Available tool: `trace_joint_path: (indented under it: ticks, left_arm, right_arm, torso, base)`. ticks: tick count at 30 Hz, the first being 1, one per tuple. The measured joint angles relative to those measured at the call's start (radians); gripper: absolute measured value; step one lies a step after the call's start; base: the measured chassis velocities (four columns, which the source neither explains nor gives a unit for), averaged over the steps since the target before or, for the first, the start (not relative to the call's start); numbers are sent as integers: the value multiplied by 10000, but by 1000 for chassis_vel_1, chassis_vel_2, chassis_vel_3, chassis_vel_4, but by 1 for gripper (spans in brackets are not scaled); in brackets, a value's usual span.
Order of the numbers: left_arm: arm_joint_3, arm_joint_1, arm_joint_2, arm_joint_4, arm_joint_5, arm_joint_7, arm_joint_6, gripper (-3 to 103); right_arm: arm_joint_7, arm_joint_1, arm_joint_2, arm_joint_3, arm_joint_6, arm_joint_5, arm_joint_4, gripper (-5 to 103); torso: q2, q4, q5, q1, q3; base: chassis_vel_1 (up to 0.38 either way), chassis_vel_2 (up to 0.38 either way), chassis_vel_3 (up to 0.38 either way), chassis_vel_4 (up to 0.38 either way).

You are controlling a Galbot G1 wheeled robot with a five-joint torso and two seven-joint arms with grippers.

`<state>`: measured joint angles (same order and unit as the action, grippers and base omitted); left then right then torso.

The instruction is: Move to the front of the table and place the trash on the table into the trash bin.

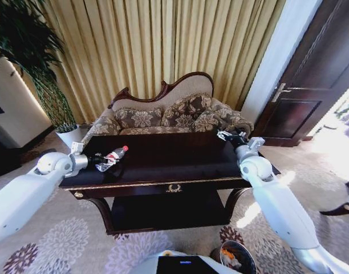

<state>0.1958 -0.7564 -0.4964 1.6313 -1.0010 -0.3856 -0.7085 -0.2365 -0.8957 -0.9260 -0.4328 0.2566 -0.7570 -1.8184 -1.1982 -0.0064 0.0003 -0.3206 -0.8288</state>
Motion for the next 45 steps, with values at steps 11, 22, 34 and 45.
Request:
trace_joint_path:
  ticks: [11, 22, 34, 45]
  left_arm:
    - [194, -262, 7, 65, 26, -168, -11, 78]
    - [281, -288, -44, 35, 26, -255, -17, 45]
    - [1000, -309, -44, 137, 25, -251, -120, 38]
    - [1761, -153, -24, 403, 859, -157, 812, 36]
  right_arm:
    - [12, -57, -119, 40, -88, 17, 90, 100]
    - [51, -121, -189, 74, -244, 52, 207, 100]
    - [44, 30, -131, 30, -250, -61, 186, 100]
    - [40, -137, -315, -38, -252, -16, 66, 100]
  torso:
    - [0, -2, -4, 0, 0]
    - [-1, 0, -2, 1, 1]
    - [6, -1, -12, -3, -5]
    - [4, -1, -3, -2, -2]
  base:
    - [0, 0, 0, 0]
    - [0, 0, 0, 0]
    - [0, 0, 0, 0]
    - [0, 0, 0, 0]
